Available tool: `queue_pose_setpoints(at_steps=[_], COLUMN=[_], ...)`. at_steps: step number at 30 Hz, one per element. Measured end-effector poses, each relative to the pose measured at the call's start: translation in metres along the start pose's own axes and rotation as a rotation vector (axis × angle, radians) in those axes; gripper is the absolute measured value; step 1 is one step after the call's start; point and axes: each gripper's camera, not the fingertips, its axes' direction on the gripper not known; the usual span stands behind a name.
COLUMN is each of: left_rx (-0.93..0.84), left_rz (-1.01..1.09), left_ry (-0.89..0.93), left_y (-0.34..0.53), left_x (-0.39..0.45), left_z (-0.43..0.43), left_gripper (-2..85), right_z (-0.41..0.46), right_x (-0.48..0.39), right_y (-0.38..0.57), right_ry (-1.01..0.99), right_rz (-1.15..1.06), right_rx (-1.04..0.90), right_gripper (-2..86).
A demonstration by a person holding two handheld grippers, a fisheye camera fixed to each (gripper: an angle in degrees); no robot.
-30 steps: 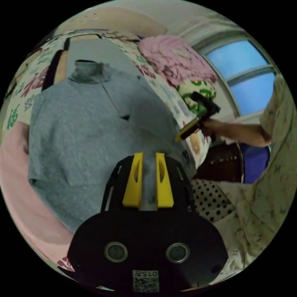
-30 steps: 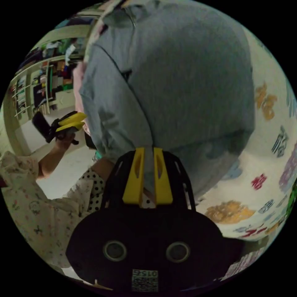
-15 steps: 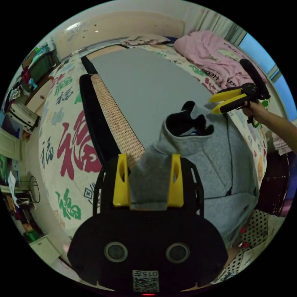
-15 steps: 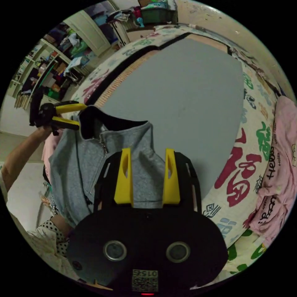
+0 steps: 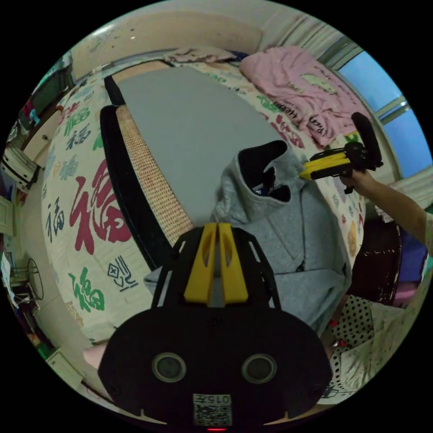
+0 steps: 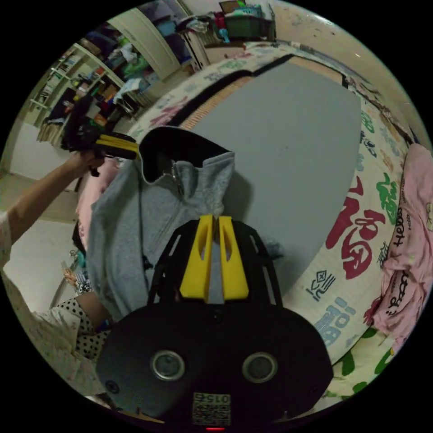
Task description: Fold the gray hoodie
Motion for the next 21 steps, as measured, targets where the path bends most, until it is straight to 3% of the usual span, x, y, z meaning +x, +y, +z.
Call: queue_pose_setpoints(at_steps=[5, 9, 15, 18, 21], left_rx=[0.169, 0.187, -0.054, -0.15, -0.18], left_rz=[0.044, -0.051, -0.234, -0.308, -0.298], left_ry=[0.083, 0.236, 0.43, 0.381, 0.345], left_y=[0.105, 0.207, 0.366, 0.404, 0.404], left_x=[0.044, 0.089, 0.152, 0.166, 0.176], left_z=[-0.096, -0.133, -0.066, -0.024, -0.029], left_gripper=[-0.8, -0.8, -0.8, -0.7, -0.5], right_z=[-0.035, -0.022, 0.08, 0.131, 0.134], right_x=[-0.027, -0.066, -0.086, -0.077, -0.056], right_y=[0.089, 0.179, 0.291, 0.332, 0.355], right_ry=[-0.096, -0.114, -0.195, -0.058, -0.042], right_rz=[-0.075, -0.162, -0.09, -0.09, -0.038], right_rx=[0.089, -0.01, -0.314, -0.545, -0.552], right_gripper=[1.2, 0.4, -0.1, -0.3, -0.1])
